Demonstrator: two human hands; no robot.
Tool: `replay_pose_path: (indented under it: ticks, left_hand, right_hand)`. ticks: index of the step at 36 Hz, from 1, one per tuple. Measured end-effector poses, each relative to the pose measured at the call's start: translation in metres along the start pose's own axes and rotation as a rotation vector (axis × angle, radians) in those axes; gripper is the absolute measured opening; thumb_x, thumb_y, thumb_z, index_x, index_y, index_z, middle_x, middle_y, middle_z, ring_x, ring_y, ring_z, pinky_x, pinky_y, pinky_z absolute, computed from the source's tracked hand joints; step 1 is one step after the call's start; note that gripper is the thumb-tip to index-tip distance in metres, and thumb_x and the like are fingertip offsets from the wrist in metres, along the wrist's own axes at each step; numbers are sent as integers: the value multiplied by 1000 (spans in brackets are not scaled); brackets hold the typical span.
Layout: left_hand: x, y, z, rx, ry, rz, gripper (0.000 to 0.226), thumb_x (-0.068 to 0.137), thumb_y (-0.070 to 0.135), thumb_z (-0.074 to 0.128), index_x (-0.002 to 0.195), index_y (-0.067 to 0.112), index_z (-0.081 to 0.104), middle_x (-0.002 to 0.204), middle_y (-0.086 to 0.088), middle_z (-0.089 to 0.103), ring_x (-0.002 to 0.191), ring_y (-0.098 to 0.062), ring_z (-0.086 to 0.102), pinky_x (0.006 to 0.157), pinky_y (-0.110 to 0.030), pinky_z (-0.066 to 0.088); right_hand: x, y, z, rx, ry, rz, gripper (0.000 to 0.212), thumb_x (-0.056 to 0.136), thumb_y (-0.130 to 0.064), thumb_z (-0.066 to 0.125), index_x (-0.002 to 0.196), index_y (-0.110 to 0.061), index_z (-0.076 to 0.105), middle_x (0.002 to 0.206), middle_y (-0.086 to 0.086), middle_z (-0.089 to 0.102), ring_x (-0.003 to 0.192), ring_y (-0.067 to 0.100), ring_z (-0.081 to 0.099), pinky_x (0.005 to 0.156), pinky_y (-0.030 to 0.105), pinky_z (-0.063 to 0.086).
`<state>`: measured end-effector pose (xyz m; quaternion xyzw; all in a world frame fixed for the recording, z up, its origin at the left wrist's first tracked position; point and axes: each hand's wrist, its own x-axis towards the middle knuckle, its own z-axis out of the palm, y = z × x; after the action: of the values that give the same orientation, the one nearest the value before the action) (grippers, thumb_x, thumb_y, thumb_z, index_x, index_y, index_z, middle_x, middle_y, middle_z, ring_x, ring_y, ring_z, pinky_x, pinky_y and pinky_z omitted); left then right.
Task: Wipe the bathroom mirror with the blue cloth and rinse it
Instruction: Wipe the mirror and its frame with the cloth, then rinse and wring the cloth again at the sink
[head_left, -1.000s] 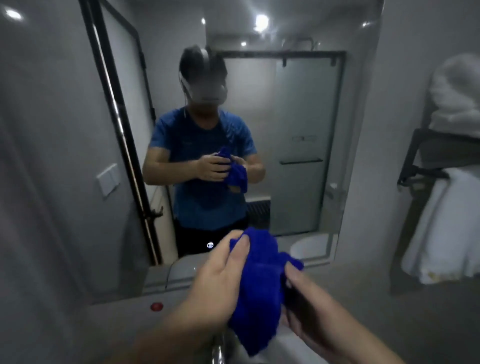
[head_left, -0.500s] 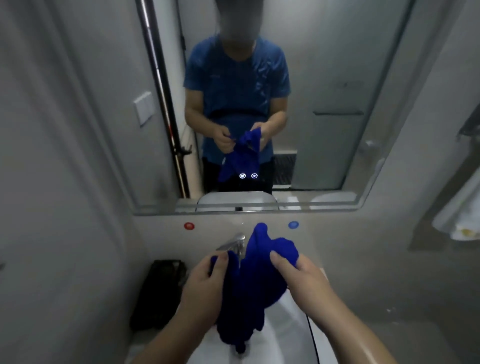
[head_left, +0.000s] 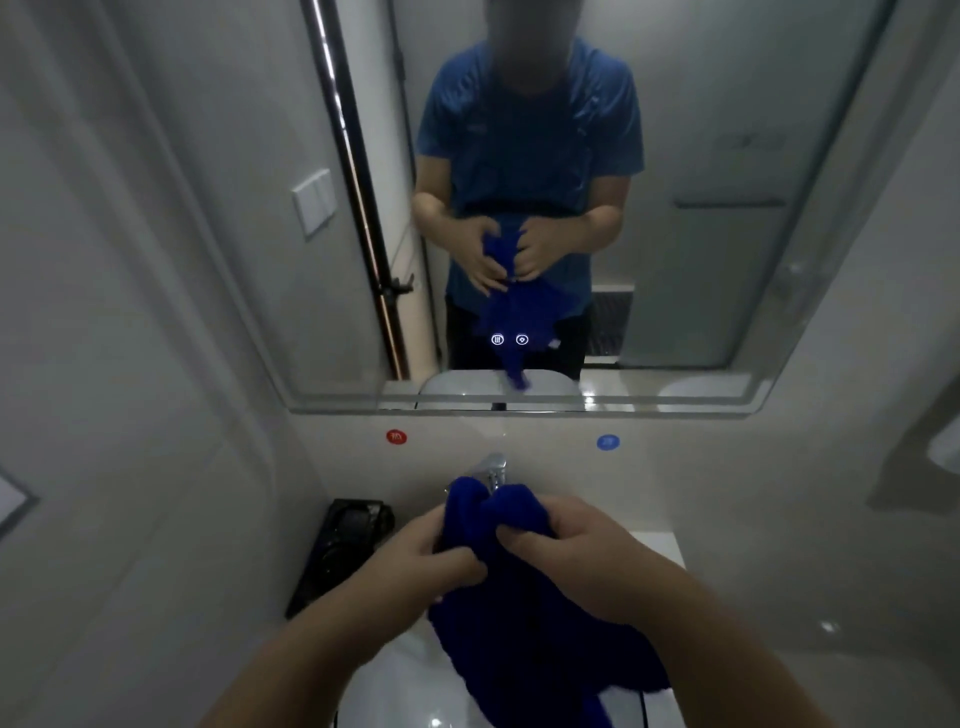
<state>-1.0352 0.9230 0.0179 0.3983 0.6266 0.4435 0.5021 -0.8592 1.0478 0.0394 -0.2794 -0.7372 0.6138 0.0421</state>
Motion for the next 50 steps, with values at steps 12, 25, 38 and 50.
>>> replay_pose_path:
  ticks: [12,25,38,50]
  left_hand:
    - [8,-1,7,126,166,58,18,101,32,67,115,25,75,106,2,81,99,-17,78,85,-35,64]
    - [8,-4,-14,-100,-124,41,37,95,36,77,125,15,72,116,-16,77,108,-35,75,94,-51,61]
    - [1,9,-9,365,374,379,28,98,57,57,102,33,70,95,13,72,89,-10,71,74,-20,57]
    - [-10,39,6,415,483,497,24,93,57,62,89,35,73,77,15,72,78,-7,72,67,-15,53]
  right_hand:
    - [-1,11,-26,-138,12,-16,23,113,-33,53,107,-35,75,100,-1,79,95,21,76,96,49,62]
    - [13,9,-7,-24,12,-115,62,105,1,48,129,-50,73,119,-11,75,109,16,74,94,35,63]
    - [22,25,-12,-327,265,-219,10,106,-40,64,100,-39,72,94,-16,73,88,8,70,77,30,62]
    - [31,80,37,-264,100,-82,12,96,-38,75,99,-47,69,105,-24,73,96,-2,70,79,19,56]
